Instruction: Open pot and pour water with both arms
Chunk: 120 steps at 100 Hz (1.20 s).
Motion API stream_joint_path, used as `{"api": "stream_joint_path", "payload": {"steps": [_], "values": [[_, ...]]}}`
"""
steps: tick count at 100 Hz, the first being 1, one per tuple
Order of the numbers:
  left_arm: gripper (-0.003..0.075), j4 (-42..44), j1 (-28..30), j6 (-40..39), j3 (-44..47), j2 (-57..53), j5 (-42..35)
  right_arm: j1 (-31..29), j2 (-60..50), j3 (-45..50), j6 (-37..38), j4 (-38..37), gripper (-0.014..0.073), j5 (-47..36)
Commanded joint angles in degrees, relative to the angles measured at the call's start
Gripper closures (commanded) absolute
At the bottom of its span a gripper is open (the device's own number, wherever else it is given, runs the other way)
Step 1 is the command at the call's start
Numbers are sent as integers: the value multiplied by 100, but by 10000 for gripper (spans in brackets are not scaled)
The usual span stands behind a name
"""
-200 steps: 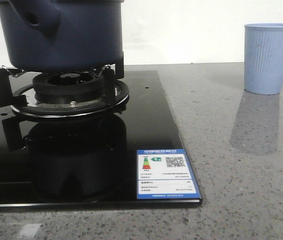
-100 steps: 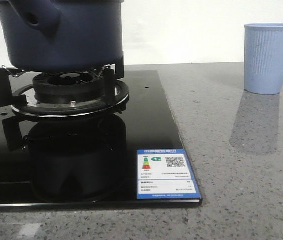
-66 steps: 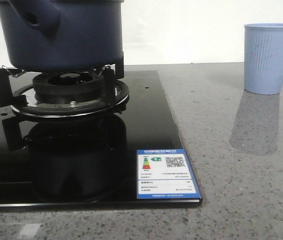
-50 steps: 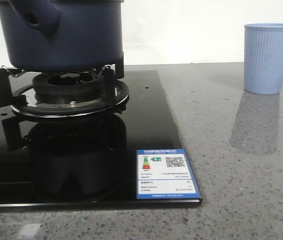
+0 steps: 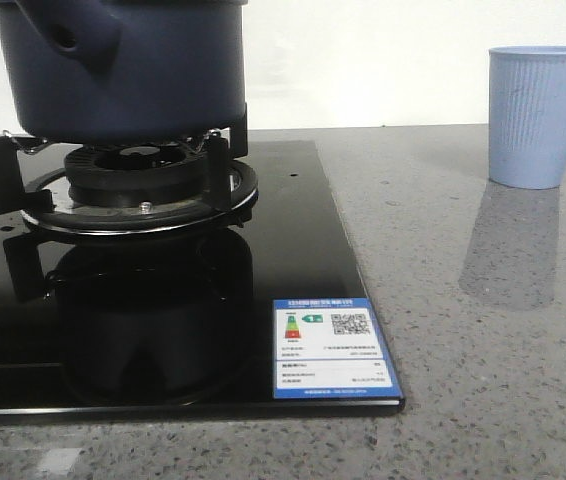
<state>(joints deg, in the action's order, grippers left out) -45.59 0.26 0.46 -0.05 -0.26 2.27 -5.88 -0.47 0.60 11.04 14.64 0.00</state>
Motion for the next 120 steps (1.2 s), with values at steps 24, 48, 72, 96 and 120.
{"api": "stream_joint_path", "payload": {"steps": [24,48,72,96,120], "values": [[740,900,-40,1162,-1836,427,1124,-21,350,-1336,-306,-372,656,1385],[739,889,-139,2490,-3514,1892,2531,350,1673,-2714,-1355,-360,657,2384],[738,868,-902,2661,-4019,2606,2566,1168,2310,-3392,-2264,-360,657,2770],[544,166,-1499,3403,-4104,3115,2168,1529,2408,-3472,-2264,-349,438,2654],[241,-379,-1867,3882,-4235,3943,1849,1529,2408,-3472,-2264,-337,84,2650]]}}
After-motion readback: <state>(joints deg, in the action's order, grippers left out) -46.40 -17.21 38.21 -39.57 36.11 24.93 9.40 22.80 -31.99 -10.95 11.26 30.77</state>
